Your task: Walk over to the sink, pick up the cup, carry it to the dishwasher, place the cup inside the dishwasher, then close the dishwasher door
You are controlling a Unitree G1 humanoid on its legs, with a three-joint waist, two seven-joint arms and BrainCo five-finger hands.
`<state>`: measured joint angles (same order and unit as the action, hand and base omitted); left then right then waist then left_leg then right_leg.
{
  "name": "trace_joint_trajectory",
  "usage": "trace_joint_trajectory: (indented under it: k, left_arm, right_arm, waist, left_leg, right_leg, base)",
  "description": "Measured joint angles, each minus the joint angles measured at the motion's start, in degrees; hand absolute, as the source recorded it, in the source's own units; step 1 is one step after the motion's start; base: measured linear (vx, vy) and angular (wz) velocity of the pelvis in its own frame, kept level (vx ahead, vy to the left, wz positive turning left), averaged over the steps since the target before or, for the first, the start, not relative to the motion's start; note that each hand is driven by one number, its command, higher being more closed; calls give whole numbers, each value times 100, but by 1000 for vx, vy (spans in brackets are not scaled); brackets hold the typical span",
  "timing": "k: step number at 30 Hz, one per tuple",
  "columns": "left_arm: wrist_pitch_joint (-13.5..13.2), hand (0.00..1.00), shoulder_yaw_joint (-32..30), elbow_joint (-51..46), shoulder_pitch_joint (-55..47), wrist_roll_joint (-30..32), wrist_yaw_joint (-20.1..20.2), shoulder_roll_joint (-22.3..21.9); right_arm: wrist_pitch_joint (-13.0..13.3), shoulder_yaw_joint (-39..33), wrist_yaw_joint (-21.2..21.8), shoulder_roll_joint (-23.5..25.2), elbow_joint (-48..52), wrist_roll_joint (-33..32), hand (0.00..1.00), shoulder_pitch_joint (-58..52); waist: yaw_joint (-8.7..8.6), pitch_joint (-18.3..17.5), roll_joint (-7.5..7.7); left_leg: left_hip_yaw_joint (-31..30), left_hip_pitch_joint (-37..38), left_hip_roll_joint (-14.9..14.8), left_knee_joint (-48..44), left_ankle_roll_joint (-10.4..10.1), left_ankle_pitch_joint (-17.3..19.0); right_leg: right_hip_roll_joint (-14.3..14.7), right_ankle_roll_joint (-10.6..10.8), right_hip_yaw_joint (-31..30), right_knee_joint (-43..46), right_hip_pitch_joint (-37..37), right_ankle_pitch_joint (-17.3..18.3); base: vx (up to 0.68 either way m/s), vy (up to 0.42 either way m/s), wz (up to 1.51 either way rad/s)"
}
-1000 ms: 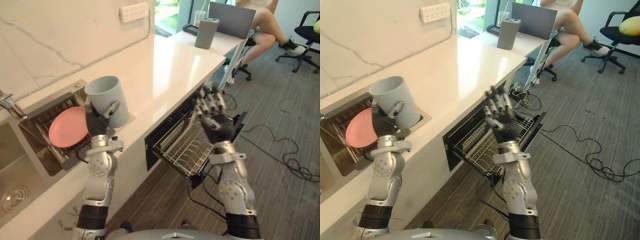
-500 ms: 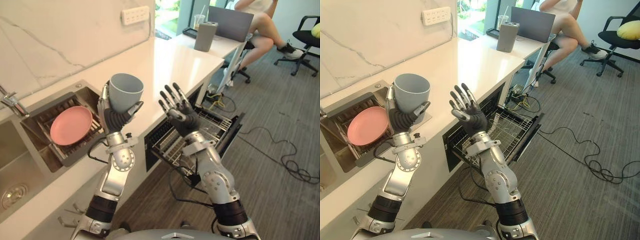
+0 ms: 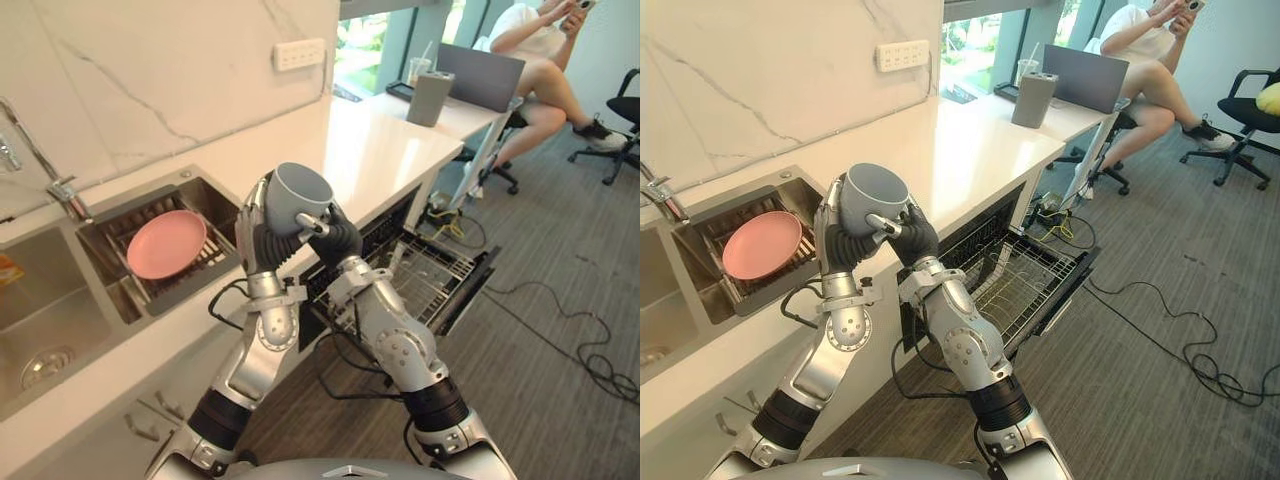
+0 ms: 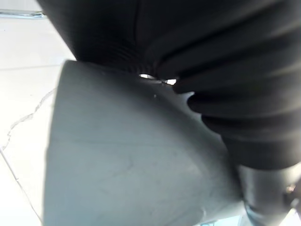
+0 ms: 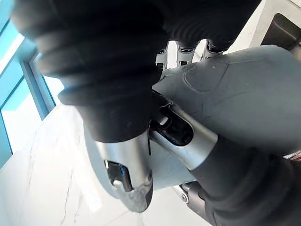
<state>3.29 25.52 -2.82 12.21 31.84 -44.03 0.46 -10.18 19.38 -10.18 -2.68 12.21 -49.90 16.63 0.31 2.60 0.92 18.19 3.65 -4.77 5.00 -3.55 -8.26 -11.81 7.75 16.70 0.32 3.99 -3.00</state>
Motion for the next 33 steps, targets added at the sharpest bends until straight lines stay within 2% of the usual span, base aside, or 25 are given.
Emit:
trace_joint_trajectory:
  k: [1, 2, 7, 11, 17, 20, 21, 23, 27, 28, 33]
  left_arm:
    - [62, 100, 31, 5, 11, 1, -23, 5]
    - [112, 100, 72, 14, 25, 2, -31, 16]
    - [292, 100, 114, 145, 93, 95, -70, 159]
    - [303, 100, 115, 150, 153, 102, -80, 268]
    - [304, 100, 147, 79, 155, 105, -53, 469]
    - [307, 100, 132, -126, 155, 104, 87, 600]
    - [307, 0, 125, -208, 156, 104, 126, 666]
    - [300, 0, 129, -463, 141, 104, 400, 819]
    - [301, 0, 89, -854, 122, 87, 694, 901]
    - [303, 0, 80, -930, 104, 64, 795, 927]
    - [346, 0, 53, -1006, -165, -27, 1079, 993]
  right_arm:
    - [-1, 22, -75, 0, 0, 0, 0, 14]
    - [-1, 29, -140, -1, 0, 0, 100, 17]
    - [-13, 103, -360, -11, -169, 37, 100, 199]
    - [-27, 143, -501, -21, -202, 269, 100, 386]
    - [126, 245, -529, -27, -222, 753, 100, 483]
    - [218, 263, -526, -48, -223, 756, 100, 628]
    - [268, 306, -525, -78, -223, 754, 100, 671]
    - [444, 325, -529, -90, -239, 756, 100, 792]
    - [753, 405, -560, -141, -308, 762, 100, 1005]
    - [869, 462, -666, -141, -309, 775, 100, 1005]
    - [1061, 577, -1252, -136, -463, 1215, 100, 1006]
  waist:
    - [4, -20, -17]
    - [2, -52, -34]
    - [57, -140, -78]
    - [87, -158, -98]
    - [128, -242, -121]
    - [128, -244, -125]
    - [137, -246, -128]
    - [162, -247, -138]
    - [153, -258, -158]
    - [144, -261, -178]
    - [185, -286, -301]
  left_leg:
    - [-24, -24, 0, 0, -2, -8]
    - [-60, -61, 1, 0, -1, -22]
    - [-88, -69, -28, 0, -31, -49]
    - [-102, -84, -37, 0, -41, -56]
    - [-159, -148, -29, -2, -37, -64]
    - [-236, -184, -27, -2, -38, -88]
    - [-244, -183, -27, -2, -38, -88]
    - [-260, -197, -23, -2, -38, -89]
    - [-325, -248, -10, -2, -41, -98]
    - [-373, -272, -2, -2, -44, -109]
    - [-385, -275, -3, -2, -51, -115]
  right_leg:
    - [0, -1, 23, -1, -5, -1]
    - [-2, -3, 79, -9, -9, -2]
    - [13, -26, 133, -8, -3, -19]
    - [21, -35, 142, -22, -4, -26]
    - [22, -62, 217, -92, -1, -85]
    - [27, -60, 297, -118, 21, -91]
    - [31, -60, 305, -125, 32, -92]
    - [29, -58, 322, -129, 34, -93]
    - [21, -56, 393, -131, 33, -92]
    - [16, -54, 434, -130, 35, -91]
    - [18, -52, 439, -131, 37, -89]
  base:
    - [-19, 5, 13]
    - [-15, 4, 14]
    - [-4, 1, 3]
    - [0, 0, 0]
    - [11, -3, 3]
    - [15, -6, 12]
    - [11, -4, 5]
    - [11, -4, 4]
    - [2, 3, 10]
    - [1, 1, 14]
    - [0, 0, 2]
